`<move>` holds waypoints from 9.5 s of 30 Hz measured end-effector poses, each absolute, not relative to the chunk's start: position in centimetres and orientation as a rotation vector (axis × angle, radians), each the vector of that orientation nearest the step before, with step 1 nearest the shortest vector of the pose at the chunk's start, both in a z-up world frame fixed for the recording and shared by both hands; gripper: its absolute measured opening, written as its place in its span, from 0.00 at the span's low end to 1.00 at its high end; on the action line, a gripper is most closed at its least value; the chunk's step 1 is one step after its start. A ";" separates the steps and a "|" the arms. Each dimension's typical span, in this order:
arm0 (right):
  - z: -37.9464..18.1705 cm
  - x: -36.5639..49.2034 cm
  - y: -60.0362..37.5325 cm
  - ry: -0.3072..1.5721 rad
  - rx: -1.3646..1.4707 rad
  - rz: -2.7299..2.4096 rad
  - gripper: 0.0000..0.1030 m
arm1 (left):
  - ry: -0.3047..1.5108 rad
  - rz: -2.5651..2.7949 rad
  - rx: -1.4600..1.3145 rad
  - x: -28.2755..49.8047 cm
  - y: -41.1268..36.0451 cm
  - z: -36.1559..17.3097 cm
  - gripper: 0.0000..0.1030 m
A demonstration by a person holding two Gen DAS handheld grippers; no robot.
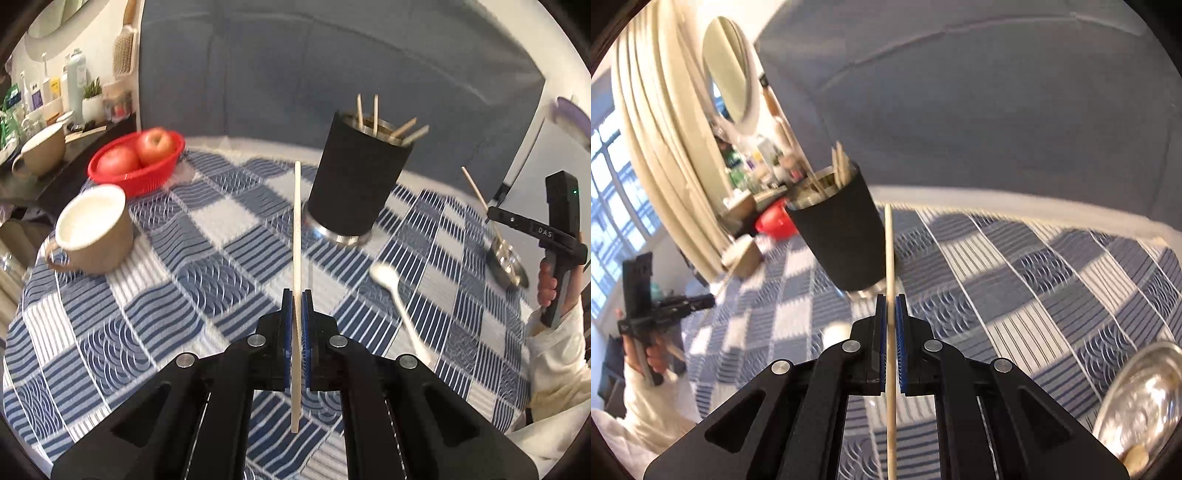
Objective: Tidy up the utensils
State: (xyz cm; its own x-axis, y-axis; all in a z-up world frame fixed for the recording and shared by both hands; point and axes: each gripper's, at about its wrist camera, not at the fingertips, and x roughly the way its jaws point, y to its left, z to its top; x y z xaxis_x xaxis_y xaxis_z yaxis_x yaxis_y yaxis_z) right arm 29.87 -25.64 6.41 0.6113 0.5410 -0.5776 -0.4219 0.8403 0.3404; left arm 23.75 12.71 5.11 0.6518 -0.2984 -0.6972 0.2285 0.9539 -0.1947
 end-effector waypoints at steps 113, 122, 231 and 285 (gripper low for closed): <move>5.6 30.7 -14.1 0.637 0.047 0.483 0.84 | 0.622 -0.363 -0.159 25.7 8.5 2.7 0.94; 1.0 31.4 -12.1 0.797 0.017 0.433 0.84 | 0.680 -0.338 -0.099 24.2 8.7 0.8 0.94; 16.8 34.2 -16.5 0.487 0.214 0.696 0.37 | 0.665 -0.653 0.250 30.7 -3.0 11.9 0.06; 13.2 43.8 -12.1 0.480 0.061 0.624 0.53 | 0.666 -0.744 0.238 42.2 -1.1 8.3 0.62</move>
State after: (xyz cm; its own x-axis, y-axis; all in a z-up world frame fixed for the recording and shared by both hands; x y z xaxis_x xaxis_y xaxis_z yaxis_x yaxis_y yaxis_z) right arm 43.82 -12.12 13.22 0.7058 0.5752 -0.4134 -0.5473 0.8133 0.1973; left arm 42.16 -1.08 8.34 0.5436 -0.5478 -0.6359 0.6929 0.7205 -0.0284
